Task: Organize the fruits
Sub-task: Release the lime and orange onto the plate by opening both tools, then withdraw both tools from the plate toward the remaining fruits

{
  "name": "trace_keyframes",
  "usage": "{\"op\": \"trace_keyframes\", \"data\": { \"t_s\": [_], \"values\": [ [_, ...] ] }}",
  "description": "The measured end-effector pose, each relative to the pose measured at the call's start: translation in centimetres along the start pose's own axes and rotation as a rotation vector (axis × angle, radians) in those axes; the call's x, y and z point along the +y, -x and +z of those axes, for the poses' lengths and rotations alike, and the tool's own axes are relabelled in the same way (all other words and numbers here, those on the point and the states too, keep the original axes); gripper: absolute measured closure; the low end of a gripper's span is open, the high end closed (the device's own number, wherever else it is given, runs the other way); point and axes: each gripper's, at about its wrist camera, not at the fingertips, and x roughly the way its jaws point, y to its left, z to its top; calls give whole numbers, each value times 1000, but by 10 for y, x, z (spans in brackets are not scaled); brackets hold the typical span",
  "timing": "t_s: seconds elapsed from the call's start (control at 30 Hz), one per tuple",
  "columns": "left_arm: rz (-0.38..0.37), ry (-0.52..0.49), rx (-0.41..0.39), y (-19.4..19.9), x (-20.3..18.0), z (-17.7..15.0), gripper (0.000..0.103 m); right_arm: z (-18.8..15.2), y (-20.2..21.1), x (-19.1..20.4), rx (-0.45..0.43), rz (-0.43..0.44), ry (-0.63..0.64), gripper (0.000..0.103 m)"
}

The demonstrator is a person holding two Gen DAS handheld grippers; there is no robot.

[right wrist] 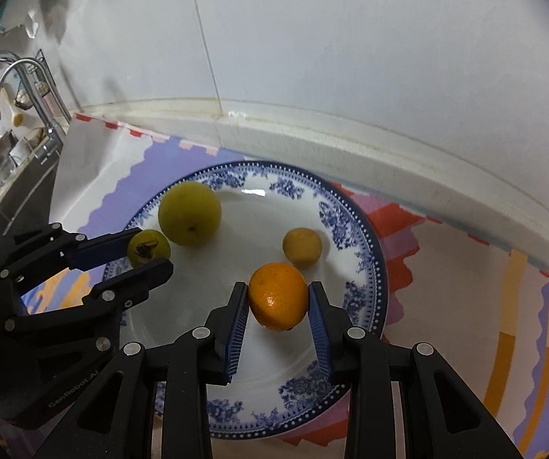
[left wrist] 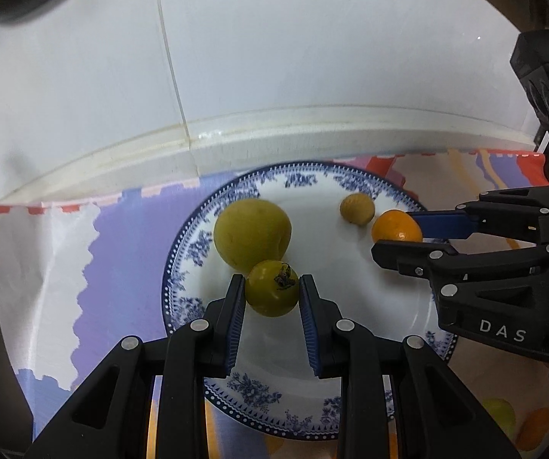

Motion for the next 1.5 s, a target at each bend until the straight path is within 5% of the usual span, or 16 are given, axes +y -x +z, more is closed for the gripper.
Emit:
{"op": "trace_keyframes", "data": {
  "t_s": [0.3,0.57,0.83,1.07,1.5],
  "values": [
    [10,-4,18,-10,1,-5,74,-1,-14,-1,24,5,-3,70],
    [26,3,-8,6,5,-10,58,-2,4,4,-21,-5,15,60],
    [44,52,-96,58,7,-15,40,-13,46,11,-89,-62,4,59],
    [63,43,-170,111,-4,-23,27,-28,97,20,-188,-85,-29,46],
    [84,11,-278,187,-28,-56,13,-76,178,39,-323,-164,-70,31]
  ]
}}
